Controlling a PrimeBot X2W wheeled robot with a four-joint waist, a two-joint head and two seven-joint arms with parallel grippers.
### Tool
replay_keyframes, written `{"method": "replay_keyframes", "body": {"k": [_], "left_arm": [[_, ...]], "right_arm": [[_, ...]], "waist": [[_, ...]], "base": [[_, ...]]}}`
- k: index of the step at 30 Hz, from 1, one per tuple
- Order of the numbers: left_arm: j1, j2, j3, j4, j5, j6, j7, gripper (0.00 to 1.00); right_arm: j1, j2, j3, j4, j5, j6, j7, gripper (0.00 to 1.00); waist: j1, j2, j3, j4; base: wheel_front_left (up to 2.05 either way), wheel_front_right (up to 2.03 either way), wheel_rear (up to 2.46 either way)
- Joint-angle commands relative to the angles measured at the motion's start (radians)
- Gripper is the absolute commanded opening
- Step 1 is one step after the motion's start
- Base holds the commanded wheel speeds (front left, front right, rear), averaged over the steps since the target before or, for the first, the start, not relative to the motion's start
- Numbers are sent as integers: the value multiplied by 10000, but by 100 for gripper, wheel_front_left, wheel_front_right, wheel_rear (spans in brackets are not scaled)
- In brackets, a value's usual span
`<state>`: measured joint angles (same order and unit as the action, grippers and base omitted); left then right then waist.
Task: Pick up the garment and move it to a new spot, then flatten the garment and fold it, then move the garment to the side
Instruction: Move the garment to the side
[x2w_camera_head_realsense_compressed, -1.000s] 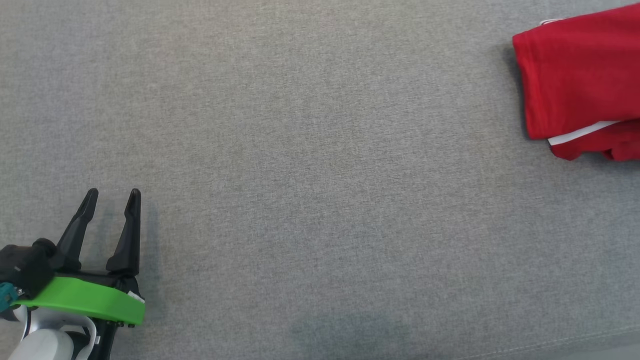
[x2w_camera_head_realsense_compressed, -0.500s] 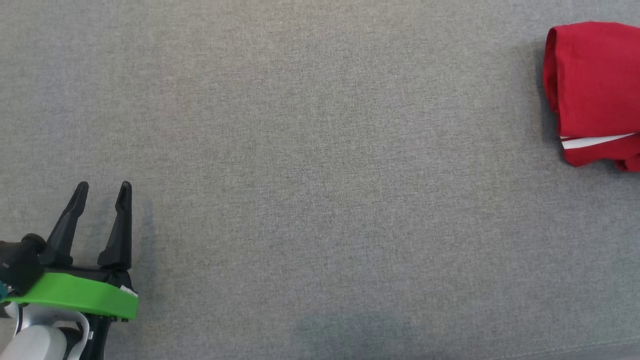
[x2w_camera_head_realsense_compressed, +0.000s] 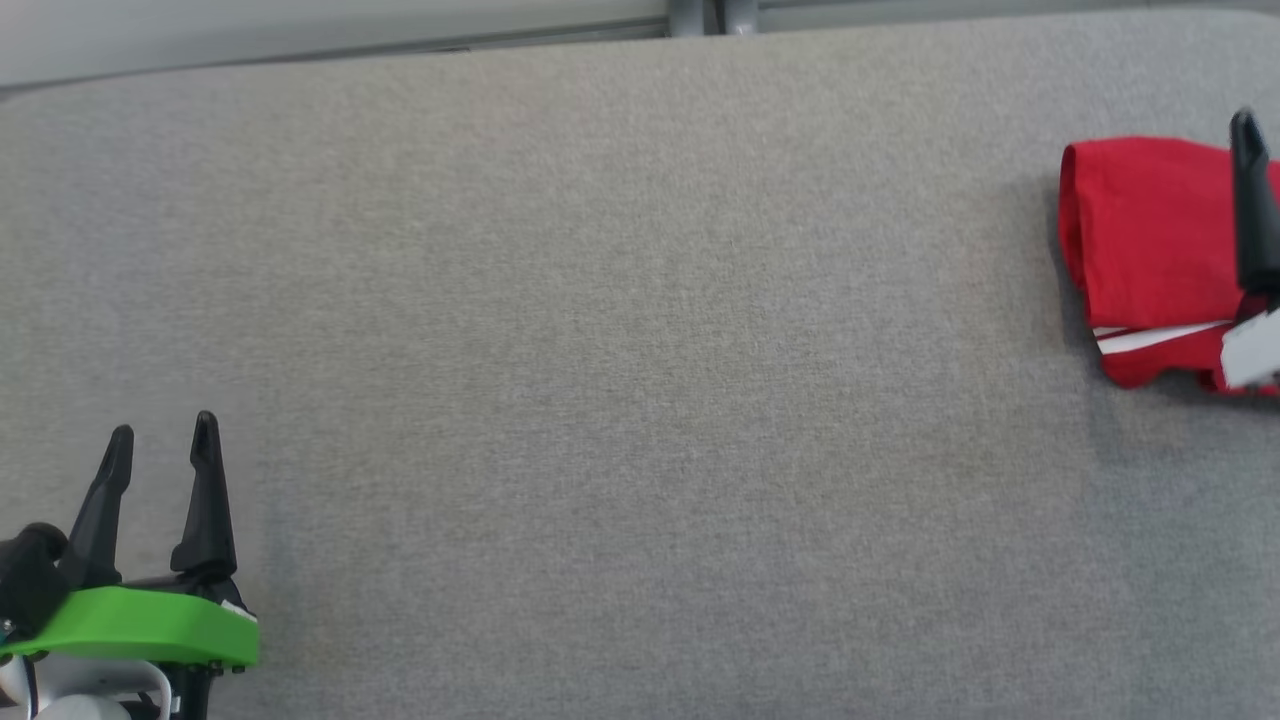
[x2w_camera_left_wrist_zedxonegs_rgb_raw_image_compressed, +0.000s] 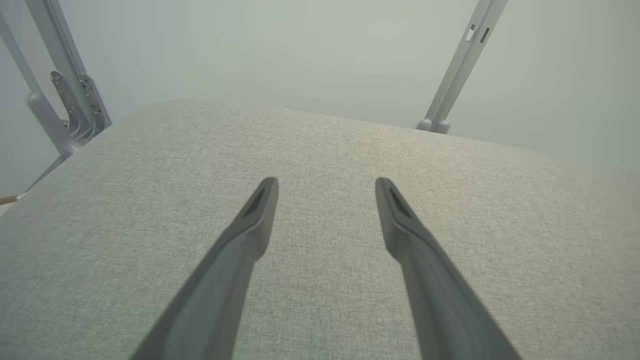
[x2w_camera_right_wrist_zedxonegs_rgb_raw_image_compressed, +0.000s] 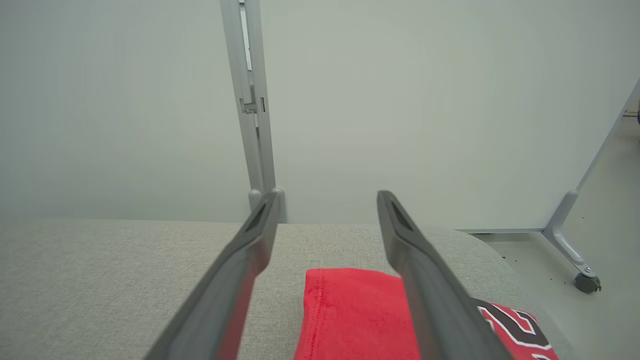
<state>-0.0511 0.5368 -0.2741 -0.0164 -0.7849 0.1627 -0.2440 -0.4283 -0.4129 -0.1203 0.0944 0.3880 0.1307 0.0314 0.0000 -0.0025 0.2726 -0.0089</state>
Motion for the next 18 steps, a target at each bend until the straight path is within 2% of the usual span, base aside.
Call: {"method": "replay_keyframes", "body": {"k": [1, 4, 10, 12, 14, 16, 18], "left_arm": [[193, -121, 128, 123, 68, 87, -84, 100], [280, -229, 77, 434, 231, -25, -127, 100], [292, -438, -157, 1262, 485, -413, -184, 100], [381, -522, -270, 1558, 555, -552, -192, 100], [446, -549, -298, 1729, 602, -606, -199, 100], [553, -603, -315, 2009, 672, -720, -212, 100], [705, -664, -287, 2241, 733, -795, -220, 100]], "right_arm": [[667, 119, 16, -295, 32, -4, -287, 100], [1669, 389, 78, -539, -177, -2, -652, 100], [3292, 1443, -9, -467, -1075, 0, -1781, 100], [3674, 1930, -188, -250, -1291, -2, -2122, 100], [3862, 2081, -224, -102, -1482, 0, -2234, 100], [4097, 2494, -381, 223, -1742, -2, -2446, 100], [4312, 2634, -398, 526, -2562, 0, -2620, 100]], "waist": [[0, 25, -858, 617], [0, 25, -1303, 994], [0, 25, -1985, 1513], [0, 25, -2197, 1599], [0, 25, -2307, 1620], [0, 25, -2508, 1611], [0, 25, -2693, 1562]], "base": [[0, 0, 0], [0, 0, 0], [0, 0, 0], [0, 0, 0], [0, 0, 0], [0, 0, 0], [0, 0, 0]]}}
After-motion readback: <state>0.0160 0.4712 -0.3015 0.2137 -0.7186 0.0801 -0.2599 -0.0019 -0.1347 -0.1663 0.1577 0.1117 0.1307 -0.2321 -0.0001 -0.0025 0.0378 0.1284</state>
